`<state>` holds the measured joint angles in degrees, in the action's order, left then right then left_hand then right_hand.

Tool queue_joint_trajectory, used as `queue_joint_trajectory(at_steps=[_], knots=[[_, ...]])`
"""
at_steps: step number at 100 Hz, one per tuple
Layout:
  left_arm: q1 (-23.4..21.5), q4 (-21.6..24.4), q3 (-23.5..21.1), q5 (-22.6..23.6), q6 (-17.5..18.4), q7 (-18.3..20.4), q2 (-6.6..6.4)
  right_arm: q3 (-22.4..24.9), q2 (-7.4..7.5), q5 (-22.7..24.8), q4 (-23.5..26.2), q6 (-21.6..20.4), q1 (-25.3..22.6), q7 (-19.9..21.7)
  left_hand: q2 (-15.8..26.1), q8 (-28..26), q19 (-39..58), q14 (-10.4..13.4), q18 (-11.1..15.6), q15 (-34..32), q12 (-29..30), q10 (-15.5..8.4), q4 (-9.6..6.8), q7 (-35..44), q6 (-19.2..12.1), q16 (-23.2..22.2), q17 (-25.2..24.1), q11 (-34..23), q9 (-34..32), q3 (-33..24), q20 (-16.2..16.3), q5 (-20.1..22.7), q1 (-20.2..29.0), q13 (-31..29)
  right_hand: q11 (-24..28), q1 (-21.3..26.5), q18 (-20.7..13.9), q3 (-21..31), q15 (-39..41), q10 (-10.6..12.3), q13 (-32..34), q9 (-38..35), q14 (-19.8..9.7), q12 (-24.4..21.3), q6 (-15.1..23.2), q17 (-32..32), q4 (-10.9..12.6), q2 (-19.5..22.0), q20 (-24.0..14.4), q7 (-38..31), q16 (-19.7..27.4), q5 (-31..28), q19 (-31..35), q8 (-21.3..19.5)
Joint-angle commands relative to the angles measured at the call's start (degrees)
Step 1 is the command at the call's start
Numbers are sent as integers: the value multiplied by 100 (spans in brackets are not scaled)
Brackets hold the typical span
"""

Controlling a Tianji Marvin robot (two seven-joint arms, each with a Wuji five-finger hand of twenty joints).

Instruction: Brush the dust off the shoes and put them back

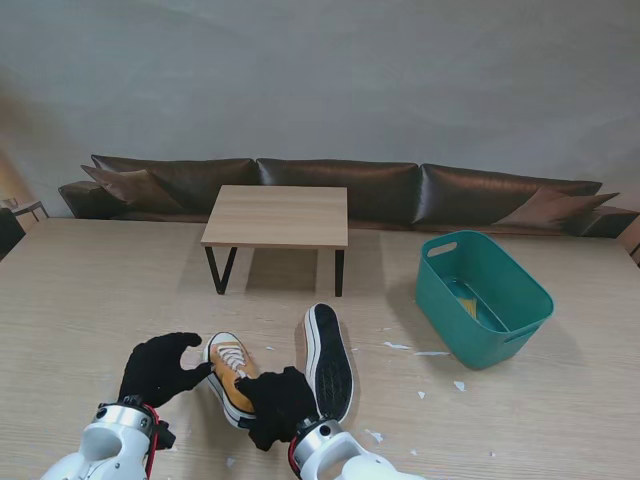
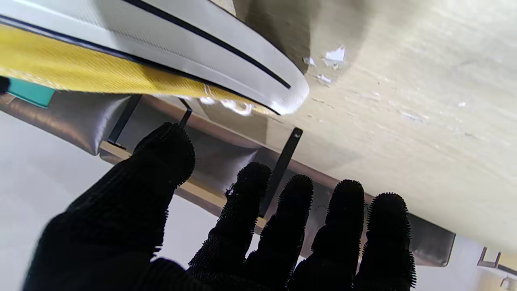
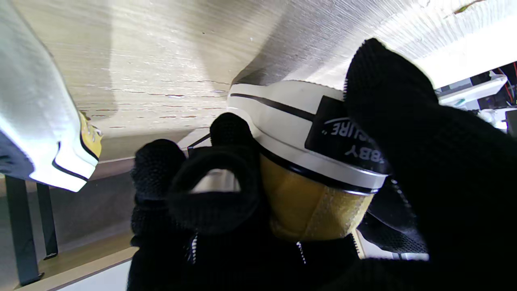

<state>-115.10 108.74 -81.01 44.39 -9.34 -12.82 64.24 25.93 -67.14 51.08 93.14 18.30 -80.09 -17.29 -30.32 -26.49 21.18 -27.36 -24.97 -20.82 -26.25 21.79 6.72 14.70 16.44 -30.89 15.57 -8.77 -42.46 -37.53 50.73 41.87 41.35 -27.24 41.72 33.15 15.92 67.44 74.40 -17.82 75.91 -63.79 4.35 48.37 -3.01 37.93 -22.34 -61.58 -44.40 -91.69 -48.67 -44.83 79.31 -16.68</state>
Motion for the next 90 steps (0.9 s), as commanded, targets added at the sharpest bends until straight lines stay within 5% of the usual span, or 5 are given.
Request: queue_joint_trajectory(at_steps=[1,53,62,90], knots=[[-26,-60,31,-23,-33,107,56,-62,-116,-10,-76,46,70,86,181,-59,72,-132,-142,-68,-79,102,-112,3,83,-106,3,7,-109,122,228,116,77,-102,555,561,-171,893,83,1503,-67,-702,-244,-2,74,1771,349,363,-157,-354,-62,-258,166,-27],[69,-133,-27,-162,62,227,49,-762,-559,-224,-821,929,1074,419,338,-116,-78,-160,-143,-39,-161,95,-147,-59,98,-100,-65,36,-159,323,347,136,208,-68,576,303,-317,710,-45,1564,-59,-555,-368,-89,338,1501,299,483,-144,-242,25,-179,183,-43],[113,-163,-14,-197,67,279,42,-905,-590,-183,-902,1110,1240,595,350,-120,-96,-157,-148,-34,-166,111,-150,-65,98,-98,-77,39,-158,348,355,138,218,-69,769,71,-379,477,-77,1591,-56,-425,-405,-137,276,1349,268,643,-95,252,83,-87,264,-924],[185,-203,8,-248,66,402,26,-1042,-726,-356,-1215,1352,1354,687,372,-122,-121,-162,-130,7,-171,109,-158,-91,97,-81,-82,44,-151,401,370,107,229,-48,999,-146,-304,188,-213,1565,-58,-12,-344,-83,725,1015,203,653,-91,1305,198,-178,395,-2006]])
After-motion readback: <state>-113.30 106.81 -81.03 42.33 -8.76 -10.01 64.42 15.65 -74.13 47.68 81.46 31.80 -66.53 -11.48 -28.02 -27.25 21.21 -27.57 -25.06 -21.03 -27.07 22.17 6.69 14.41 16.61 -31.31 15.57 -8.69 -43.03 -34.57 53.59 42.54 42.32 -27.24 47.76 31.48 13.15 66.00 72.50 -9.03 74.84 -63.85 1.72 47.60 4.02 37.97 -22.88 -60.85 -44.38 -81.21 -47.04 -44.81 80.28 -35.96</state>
